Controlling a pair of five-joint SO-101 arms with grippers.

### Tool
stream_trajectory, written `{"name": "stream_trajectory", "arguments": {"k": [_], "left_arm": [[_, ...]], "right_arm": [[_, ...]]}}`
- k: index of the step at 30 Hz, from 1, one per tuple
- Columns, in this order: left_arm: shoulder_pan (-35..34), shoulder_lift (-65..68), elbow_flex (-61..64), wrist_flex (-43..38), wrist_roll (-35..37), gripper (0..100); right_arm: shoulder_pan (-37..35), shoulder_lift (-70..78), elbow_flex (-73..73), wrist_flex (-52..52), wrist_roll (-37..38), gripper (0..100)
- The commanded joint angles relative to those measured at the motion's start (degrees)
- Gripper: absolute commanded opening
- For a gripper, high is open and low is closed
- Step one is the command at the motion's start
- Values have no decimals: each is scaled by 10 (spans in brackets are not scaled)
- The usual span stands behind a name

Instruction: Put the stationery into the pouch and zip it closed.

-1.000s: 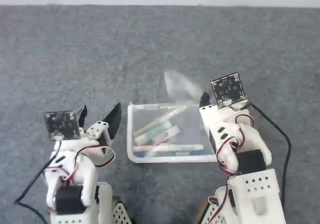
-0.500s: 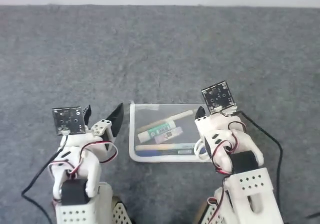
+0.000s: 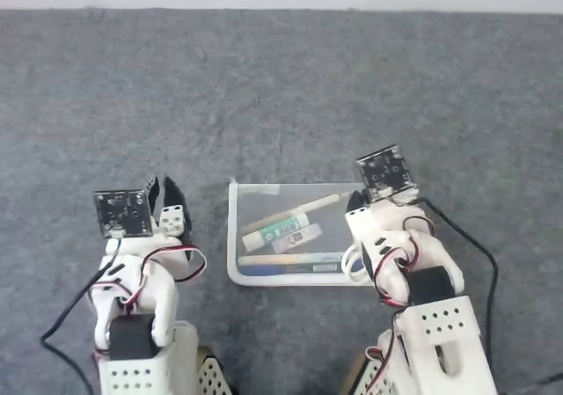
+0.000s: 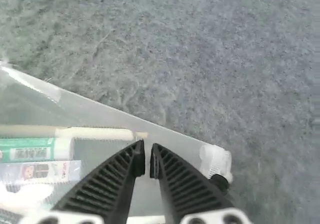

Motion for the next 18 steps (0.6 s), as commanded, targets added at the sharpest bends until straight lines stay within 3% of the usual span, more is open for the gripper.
{"name": "stream_trajectory", "arguments": {"k": [1,11,18], "left_arm": [[12,-11,3,-19,-12,9],[58,-11,17,-19,-46,11],[57,-11,17,-19,-46,11]], "right_arm": [[32,-72,-5,-12,3,6],[44,-363,164,15,7,6],[78,-336,186,17,4,6]]}}
